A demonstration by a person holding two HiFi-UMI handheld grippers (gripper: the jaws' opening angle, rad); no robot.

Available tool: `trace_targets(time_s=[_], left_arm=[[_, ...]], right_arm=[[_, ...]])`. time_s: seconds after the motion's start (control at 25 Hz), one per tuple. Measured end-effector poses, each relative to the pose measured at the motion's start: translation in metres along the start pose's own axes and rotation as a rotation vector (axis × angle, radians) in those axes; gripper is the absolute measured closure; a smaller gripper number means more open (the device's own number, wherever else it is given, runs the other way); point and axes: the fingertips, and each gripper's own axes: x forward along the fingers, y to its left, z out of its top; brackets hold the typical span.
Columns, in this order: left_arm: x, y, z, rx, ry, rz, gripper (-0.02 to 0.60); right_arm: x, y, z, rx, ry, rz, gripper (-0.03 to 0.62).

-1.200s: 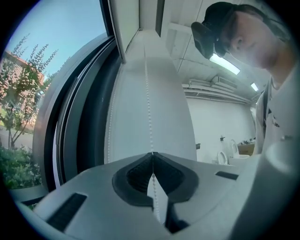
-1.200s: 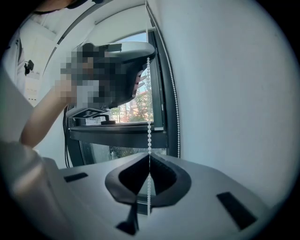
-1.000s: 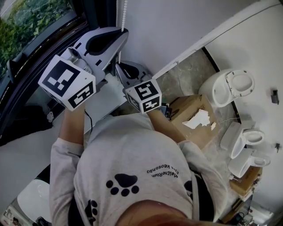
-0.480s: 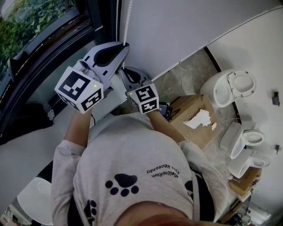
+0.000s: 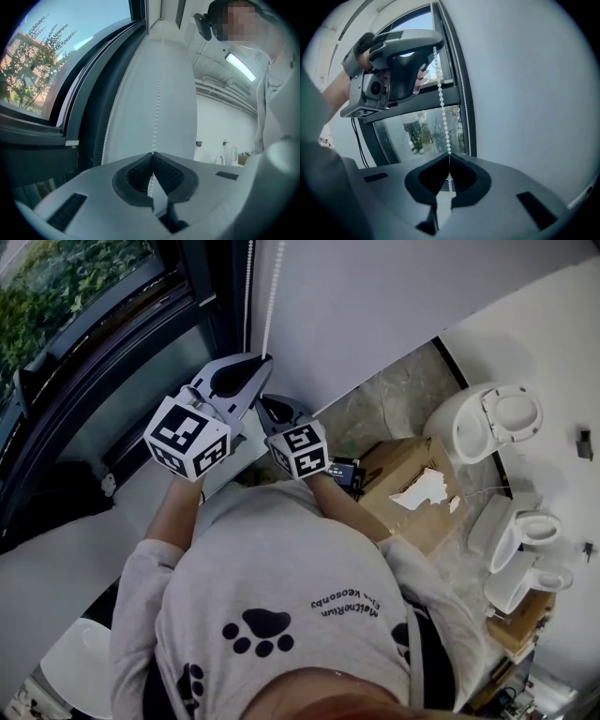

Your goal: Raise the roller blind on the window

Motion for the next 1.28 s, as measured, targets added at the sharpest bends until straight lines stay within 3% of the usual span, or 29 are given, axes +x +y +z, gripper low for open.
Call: trace_targets(time_s=[0.52, 0.72, 0.88, 1.08, 1.28], left_arm=[[-0.005, 0.003, -0.061, -0.062, 0.05, 0.021, 0.571], [-0.006, -0.001, -0.064, -0.078, 0.034, 0.011, 0.571], [-0.005, -0.001, -0.064, -0.082, 0.02, 0.006, 0.571], [-0.003, 0.002, -0.065, -0.088, 0.002, 0.003, 0.571], [-0.005, 0.005, -0.064, -0.095, -0.012, 0.006, 0.571]], right_arm=[[0.011, -0.002, -0.059, -0.028, 0.089, 0.009, 0.585], [0.012, 0.007, -0.06, -0.057, 0.079, 0.061, 0.583], [0.001, 0.008, -0.044, -0.052, 0.05, 0.076, 0.484], [-0.03, 0.003, -0.006, -0.065, -0.03, 0.044, 0.482], [-0.063, 0.008, 0.056, -0.075, -0.165, 0.026, 0.484]])
